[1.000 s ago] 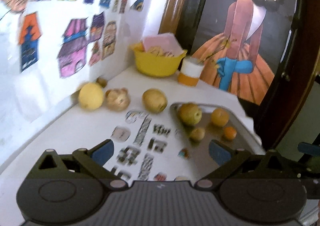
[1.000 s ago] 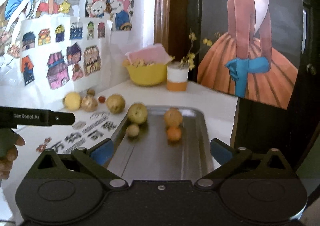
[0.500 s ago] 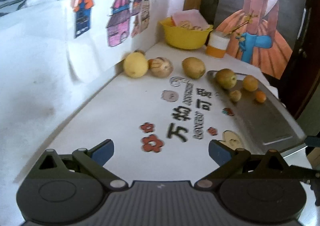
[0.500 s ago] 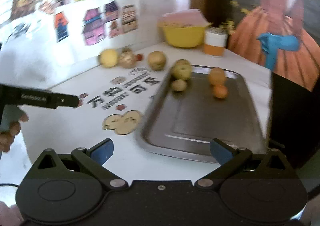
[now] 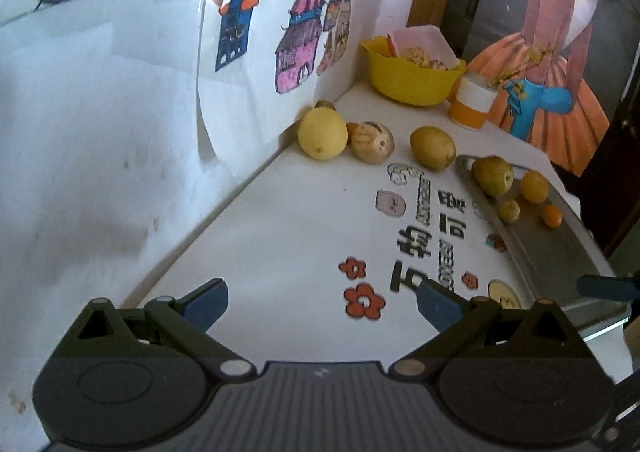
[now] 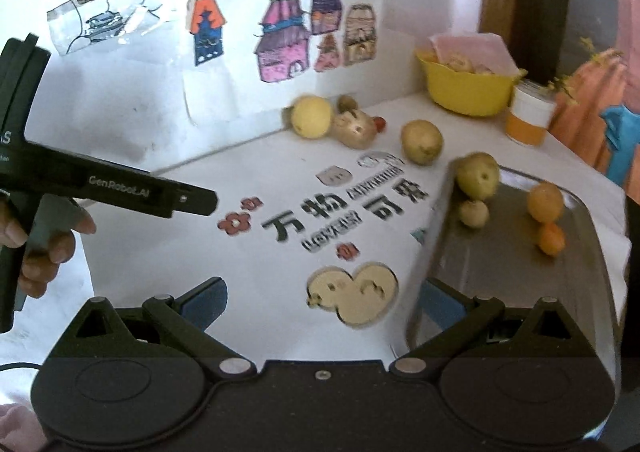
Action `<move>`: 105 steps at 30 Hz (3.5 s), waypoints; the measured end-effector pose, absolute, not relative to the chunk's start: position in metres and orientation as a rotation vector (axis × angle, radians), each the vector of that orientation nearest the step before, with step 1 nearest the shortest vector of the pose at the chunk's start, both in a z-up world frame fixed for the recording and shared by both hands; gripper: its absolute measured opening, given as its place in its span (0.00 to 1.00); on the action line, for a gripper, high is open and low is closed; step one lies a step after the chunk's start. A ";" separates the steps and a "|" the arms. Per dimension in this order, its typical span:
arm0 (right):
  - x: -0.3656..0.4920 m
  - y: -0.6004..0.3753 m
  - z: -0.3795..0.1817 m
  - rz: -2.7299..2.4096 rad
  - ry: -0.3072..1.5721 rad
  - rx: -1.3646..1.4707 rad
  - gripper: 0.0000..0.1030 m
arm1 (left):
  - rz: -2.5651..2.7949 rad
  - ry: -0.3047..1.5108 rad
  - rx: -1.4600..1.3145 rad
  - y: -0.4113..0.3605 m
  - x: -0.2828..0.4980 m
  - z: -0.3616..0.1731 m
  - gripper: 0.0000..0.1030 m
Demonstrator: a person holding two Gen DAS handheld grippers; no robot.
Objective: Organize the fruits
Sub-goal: 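Withdraw both open tools from the tray toward the remaining fruits, then grasp the striped melon-like gourd with the left tool while the right tool grasps a yellow pear, then lift the gourd with the left tool while the right tool carries the pear toward the tray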
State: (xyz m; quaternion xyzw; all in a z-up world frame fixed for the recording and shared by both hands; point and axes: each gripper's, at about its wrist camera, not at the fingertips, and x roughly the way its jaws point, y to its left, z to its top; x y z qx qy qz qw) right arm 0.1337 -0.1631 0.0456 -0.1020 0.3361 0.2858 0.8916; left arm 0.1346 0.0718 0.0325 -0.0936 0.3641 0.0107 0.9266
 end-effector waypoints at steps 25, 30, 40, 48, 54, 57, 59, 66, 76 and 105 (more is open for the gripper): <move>0.262 -0.157 0.039 0.591 0.529 -0.443 0.99 | 0.018 0.674 -0.174 0.046 0.244 0.043 0.99; 0.298 -0.160 0.027 0.569 0.523 -0.462 0.99 | -0.027 0.592 -0.147 0.039 0.265 0.045 0.99; 0.357 -0.160 0.017 0.662 0.535 -0.391 0.87 | -0.101 0.492 0.071 0.017 0.294 0.036 0.99; 0.370 -0.151 0.004 0.678 0.569 -0.393 0.69 | -0.164 0.584 0.077 0.023 0.326 0.026 0.87; 0.377 -0.150 -0.005 0.666 0.587 -0.394 0.61 | -0.178 0.626 0.117 0.018 0.341 0.019 0.72; 0.380 -0.149 -0.007 0.665 0.588 -0.398 0.61 | -0.184 0.654 0.137 0.018 0.347 0.014 0.65; 0.382 -0.148 -0.007 0.667 0.588 -0.398 0.61 | -0.189 0.671 0.144 0.018 0.349 0.010 0.62; 0.392 -0.141 -0.010 0.659 0.616 -0.363 0.60 | -0.183 0.672 0.122 0.018 0.357 0.010 0.59; 0.392 -0.141 -0.011 0.642 0.643 -0.343 0.55 | -0.174 0.666 0.167 0.013 0.359 0.007 0.57; 0.365 -0.153 -0.008 0.671 0.603 -0.306 0.55 | -0.112 0.707 0.099 0.013 0.343 0.006 0.51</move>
